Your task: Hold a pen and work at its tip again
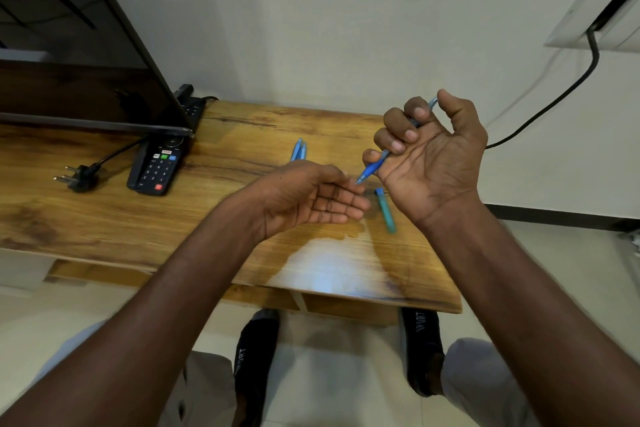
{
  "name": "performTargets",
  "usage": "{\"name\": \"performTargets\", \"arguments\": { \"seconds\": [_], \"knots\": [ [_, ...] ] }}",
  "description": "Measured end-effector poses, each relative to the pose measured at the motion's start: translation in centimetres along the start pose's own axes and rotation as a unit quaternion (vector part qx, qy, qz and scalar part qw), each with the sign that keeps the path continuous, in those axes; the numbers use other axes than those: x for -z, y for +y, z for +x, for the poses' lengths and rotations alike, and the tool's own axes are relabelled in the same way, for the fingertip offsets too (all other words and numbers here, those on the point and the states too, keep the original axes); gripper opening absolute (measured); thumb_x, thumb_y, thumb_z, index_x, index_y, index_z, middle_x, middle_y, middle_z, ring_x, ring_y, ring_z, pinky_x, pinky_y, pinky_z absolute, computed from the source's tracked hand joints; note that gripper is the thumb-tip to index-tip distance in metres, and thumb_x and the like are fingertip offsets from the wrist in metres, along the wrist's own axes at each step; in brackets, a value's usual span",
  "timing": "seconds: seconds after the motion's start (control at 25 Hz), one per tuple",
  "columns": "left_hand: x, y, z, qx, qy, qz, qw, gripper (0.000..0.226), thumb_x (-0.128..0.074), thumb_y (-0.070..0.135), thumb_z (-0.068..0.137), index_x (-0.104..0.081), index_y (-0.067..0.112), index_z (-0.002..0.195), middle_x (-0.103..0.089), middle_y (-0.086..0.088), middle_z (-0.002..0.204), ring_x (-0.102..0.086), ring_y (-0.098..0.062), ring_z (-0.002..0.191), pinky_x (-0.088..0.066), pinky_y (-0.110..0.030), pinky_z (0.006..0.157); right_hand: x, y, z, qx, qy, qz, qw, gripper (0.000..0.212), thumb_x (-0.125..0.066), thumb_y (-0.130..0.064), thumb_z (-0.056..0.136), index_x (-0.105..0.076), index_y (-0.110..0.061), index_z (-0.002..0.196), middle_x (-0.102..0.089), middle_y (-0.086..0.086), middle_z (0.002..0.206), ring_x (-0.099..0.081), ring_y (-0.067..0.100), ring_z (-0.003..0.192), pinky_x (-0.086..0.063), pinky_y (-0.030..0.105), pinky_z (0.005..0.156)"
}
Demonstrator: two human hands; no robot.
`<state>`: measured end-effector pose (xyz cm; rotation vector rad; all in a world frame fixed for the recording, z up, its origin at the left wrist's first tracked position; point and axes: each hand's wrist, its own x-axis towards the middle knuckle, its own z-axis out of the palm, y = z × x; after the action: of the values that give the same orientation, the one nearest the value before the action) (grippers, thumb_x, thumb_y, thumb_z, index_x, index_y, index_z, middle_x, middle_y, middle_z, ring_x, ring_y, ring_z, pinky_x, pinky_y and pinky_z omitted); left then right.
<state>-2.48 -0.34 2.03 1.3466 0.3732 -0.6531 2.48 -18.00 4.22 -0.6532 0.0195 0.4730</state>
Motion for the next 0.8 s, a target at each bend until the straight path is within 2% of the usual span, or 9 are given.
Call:
{"name": "performTargets", "arguments": {
  "seconds": [0.32, 0.48, 0.8],
  "knots": [
    [0.07, -0.06, 0.05, 0.002, -0.001, -0.005, 1.000, 0.035, -0.048, 0.022, 0.110, -0.069, -0.001, 0.125, -0.077, -0.021, 0.117, -0.074, -0.032, 0.114, -0.059, -0.038, 0.099, -0.08, -0.04, -0.29, 0.006, 0.010, 0.011, 1.000, 0.038, -0.035, -0.044, 0.098, -0.039, -0.021, 0.068, -0.018, -0.004, 0.069, -0.015, 0.016, 0.066, -0.028, 0.035, 0.065],
    [0.07, -0.09, 0.04, 0.004, -0.002, -0.009, 1.000, 0.035, -0.048, 0.022, 0.110, -0.069, -0.001, 0.125, -0.077, -0.021, 0.117, -0.074, -0.032, 0.114, -0.059, -0.038, 0.098, 0.07, -0.02, -0.21, -0.005, 0.012, 0.043, 0.999, 0.038, -0.037, -0.045, 0.098, -0.041, -0.021, 0.069, -0.022, -0.004, 0.069, -0.019, 0.016, 0.064, -0.029, 0.036, 0.066],
    [-0.04, -0.11, 0.07, 0.004, 0.003, -0.010, 1.000, 0.035, -0.048, 0.023, 0.110, -0.069, -0.002, 0.126, -0.077, -0.021, 0.116, -0.074, -0.032, 0.114, -0.059, -0.038, 0.098, -0.02, -0.07, -0.11, -0.008, 0.017, 0.034, 0.999, 0.037, -0.036, -0.044, 0.098, -0.040, -0.022, 0.068, -0.019, -0.005, 0.070, -0.014, 0.017, 0.067, -0.028, 0.035, 0.065]
  ]
}}
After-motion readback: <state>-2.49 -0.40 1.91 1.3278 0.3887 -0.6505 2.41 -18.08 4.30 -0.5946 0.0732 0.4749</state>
